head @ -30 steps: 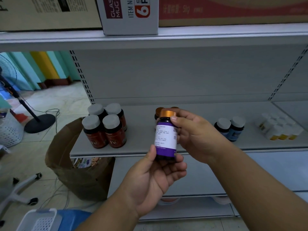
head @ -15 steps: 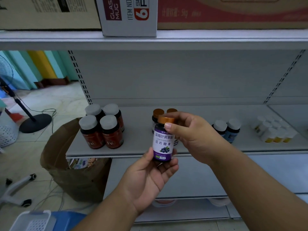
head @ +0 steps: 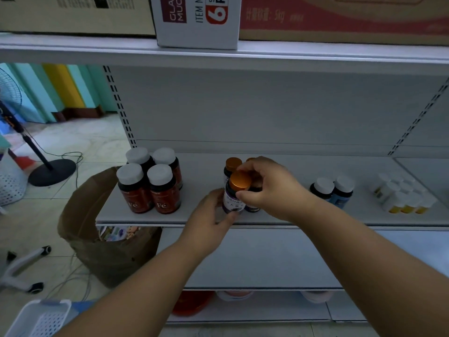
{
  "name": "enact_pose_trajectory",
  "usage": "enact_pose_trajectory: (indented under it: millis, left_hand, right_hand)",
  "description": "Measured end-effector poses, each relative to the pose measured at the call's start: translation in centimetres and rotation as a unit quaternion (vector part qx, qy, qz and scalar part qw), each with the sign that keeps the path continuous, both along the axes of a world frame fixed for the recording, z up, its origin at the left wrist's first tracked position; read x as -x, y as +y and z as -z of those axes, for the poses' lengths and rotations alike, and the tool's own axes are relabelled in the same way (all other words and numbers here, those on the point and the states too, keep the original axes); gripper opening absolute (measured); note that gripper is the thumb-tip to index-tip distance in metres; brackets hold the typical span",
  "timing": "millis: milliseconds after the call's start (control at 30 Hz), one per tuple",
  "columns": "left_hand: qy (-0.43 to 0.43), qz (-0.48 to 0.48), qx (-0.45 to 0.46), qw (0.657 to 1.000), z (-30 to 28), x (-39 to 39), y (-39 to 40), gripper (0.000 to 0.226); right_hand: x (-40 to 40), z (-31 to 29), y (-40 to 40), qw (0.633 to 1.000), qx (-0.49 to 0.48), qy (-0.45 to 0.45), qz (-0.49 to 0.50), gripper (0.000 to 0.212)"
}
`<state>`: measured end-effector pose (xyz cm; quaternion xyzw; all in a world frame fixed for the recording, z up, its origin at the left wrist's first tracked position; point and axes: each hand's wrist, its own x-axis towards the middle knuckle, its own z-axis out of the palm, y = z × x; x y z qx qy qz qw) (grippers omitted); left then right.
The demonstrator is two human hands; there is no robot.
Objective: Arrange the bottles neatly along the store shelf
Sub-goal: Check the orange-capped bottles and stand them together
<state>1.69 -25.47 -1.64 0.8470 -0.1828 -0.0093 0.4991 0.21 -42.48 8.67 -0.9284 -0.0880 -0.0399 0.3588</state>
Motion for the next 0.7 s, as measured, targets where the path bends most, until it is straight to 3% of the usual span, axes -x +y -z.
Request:
enact_pose_trajectory:
  millis: [133, 267, 467, 700]
  left_hand:
    - [-0.051, 0.008, -0.206, 0.977, 2.4, -2.4, 0.5, 0.072]
    - [-0.068, 0.032, -0.421, 0.904, 4.4, -2.7, 0.5, 0.105]
    - [-0.077, 0.056, -0.465, 0.880, 4.7, -2.6, 0.5, 0.101]
    - [-0.072, 0.065, -0.478, 0.873, 4.5, -2.5, 0.6, 0.102]
  right_hand:
    - [-2.1, 0.8, 0.2, 0.993, 0.109, -0.054, -0.010, 0.049]
    - [-3.6, 2.0, 0.4, 0.970, 0.231, -0.070, 0.002, 0.049]
    - [-4.2, 3.4, 0.8, 0.960, 0.261, -0.096, 0.017, 0.040]
    - [-4.4, 4.1, 0.6, 0.961, 0.259, -0.093, 0.032, 0.046]
